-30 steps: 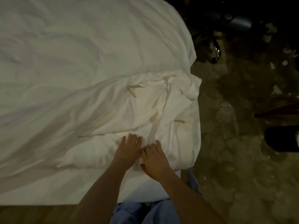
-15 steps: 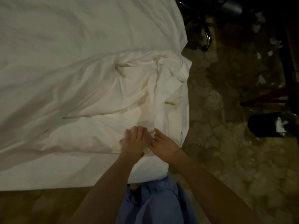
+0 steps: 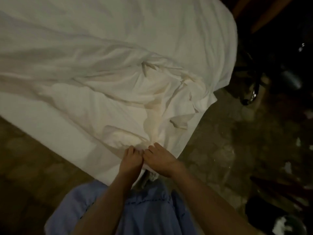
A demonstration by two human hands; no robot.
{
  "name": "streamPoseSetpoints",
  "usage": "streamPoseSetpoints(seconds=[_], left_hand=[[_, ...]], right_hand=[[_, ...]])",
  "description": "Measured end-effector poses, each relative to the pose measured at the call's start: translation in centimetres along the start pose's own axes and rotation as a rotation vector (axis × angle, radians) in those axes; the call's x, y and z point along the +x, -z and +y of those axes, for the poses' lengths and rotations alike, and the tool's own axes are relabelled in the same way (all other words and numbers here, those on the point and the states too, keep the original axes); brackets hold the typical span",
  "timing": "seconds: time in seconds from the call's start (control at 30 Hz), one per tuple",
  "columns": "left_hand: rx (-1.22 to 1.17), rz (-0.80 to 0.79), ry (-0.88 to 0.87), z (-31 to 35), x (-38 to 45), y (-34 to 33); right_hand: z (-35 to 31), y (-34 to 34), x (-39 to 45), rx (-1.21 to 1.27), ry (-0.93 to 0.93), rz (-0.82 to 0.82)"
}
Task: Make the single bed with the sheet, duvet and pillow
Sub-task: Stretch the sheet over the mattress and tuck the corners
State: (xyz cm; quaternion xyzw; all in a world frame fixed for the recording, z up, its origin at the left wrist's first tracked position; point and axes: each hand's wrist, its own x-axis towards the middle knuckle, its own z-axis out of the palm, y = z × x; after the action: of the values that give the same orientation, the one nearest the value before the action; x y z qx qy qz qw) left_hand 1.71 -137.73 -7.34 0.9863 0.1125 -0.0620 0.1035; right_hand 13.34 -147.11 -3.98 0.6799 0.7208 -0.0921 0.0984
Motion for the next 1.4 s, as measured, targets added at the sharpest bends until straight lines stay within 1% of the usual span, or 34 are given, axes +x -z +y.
streamPoseSetpoints(seconds=[0.03,0.1,0.17,0.2,0.23,0.27,0.33,0.37,0.43,0.5,0.53,0.57,0.63,0.7,0.8,0.83,0.87,0.9,0.93,0.97,1.0,1.03,1.07,1.1,1.13,1.2,1.27,1.3,1.4], left_hand=[[0.007,0.030,0.033,0.6,0.3,0.1],[-0.059,0.029,0.128,1.6,0.5,1.6],[-0.170,-0.016,0.282,2.1,-0.1,2.8],[-0.210,-0.073,0.358,2.3,-0.5,3.4],[-0.265,-0.083,0.390,2.5,-0.8,4.1],[-0.303,-0.095,0.394,2.8,-1.1,4.4],[-0.218,-0.070,0.434,3.5,-1.7,3.9],[-0.197,-0.065,0.462,4.2,-2.1,3.7],[-0.183,-0.037,0.488,6.2,-3.3,3.5],[-0.179,-0.194,0.551,9.2,-4.9,2.7],[-0.223,-0.270,0.590,10.9,-5.8,2.3],[-0.286,-0.284,0.619,12.7,-6.6,2.3],[-0.334,-0.234,0.686,15.1,-7.8,2.1],[-0.364,-0.179,0.784,16.3,-8.2,3.2],[-0.321,-0.105,0.845,17.0,-7.5,5.3],[-0.322,-0.067,0.876,17.7,-7.2,6.1],[-0.333,-0.036,0.904,18.6,-6.7,6.2],[-0.364,-0.022,0.932,19.8,-6.3,6.2],[-0.386,-0.045,0.952,21.3,-5.8,5.8],[-0.392,-0.115,0.950,23.3,-5.3,4.9],[-0.400,-0.228,0.926,25.4,-4.7,3.8],[-0.423,-0.366,0.891,27.7,-4.0,3.0],[-0.465,-0.475,0.865,29.7,-3.0,2.5],[-0.513,-0.525,0.866,31.2,-1.7,2.4],[-0.544,-0.523,0.881,32.1,-0.2,2.7],[-0.517,-0.419,0.913,33.0,3.1,4.0],[-0.394,-0.242,0.928,32.4,6.4,5.4],[-0.342,-0.185,0.930,32.0,7.9,6.1],[-0.169,-0.081,0.922,30.2,11.0,7.5]], right_hand=[[0.8,0.3,-0.5,-0.027,0.007,-0.001],[2.3,1.3,-0.7,-0.085,0.042,-0.027],[3.3,2.2,-0.6,-0.155,0.068,-0.046],[3.6,2.6,-0.3,-0.172,0.086,-0.053],[3.6,3.2,0.1,-0.165,0.106,-0.084],[3.4,4.0,0.3,-0.161,0.112,-0.079],[3.3,4.2,0.2,-0.197,0.149,-0.087],[2.9,3.9,-0.2,-0.232,0.166,-0.128],[1.7,3.4,-2.0,-0.235,0.179,-0.127],[0.7,2.5,-4.3,-0.252,0.244,-0.169],[0.4,1.7,-5.3,-0.269,0.274,-0.181],[0.3,1.1,-6.1,-0.299,0.294,-0.176],[-0.6,2.7,-7.1,-0.332,0.342,-0.111],[-1.2,4.9,-8.1,-0.333,0.378,-0.116],[0.4,6.4,-8.8,-0.349,0.365,-0.123],[1.0,6.9,-9.1,-0.324,0.373,-0.073],[1.7,7.3,-9.6,-0.300,0.387,0.020],[2.7,6.9,-10.3,-0.279,0.391,0.003],[4.4,5.6,-11.4,-0.278,0.411,-0.013],[6.3,3.7,-12.9,-0.258,0.393,-0.113],[8.4,1.3,-15.1,-0.279,0.366,-0.194],[10.4,-0.5,-17.8,-0.321,0.340,-0.238],[12.5,-1.4,-20.3,-0.358,0.324,-0.272],[14.4,-2.0,-22.1,-0.358,0.305,-0.239],[15.8,-1.9,-22.8,-0.347,0.294,-0.249],[17.7,0.2,-22.5,-0.354,0.255,-0.216],[19.1,3.0,-20.3,-0.340,0.210,-0.140],[19.7,3.7,-19.4,-0.339,0.202,-0.093],[21.7,5.1,-18.2,-0.319,0.164,-0.064]])
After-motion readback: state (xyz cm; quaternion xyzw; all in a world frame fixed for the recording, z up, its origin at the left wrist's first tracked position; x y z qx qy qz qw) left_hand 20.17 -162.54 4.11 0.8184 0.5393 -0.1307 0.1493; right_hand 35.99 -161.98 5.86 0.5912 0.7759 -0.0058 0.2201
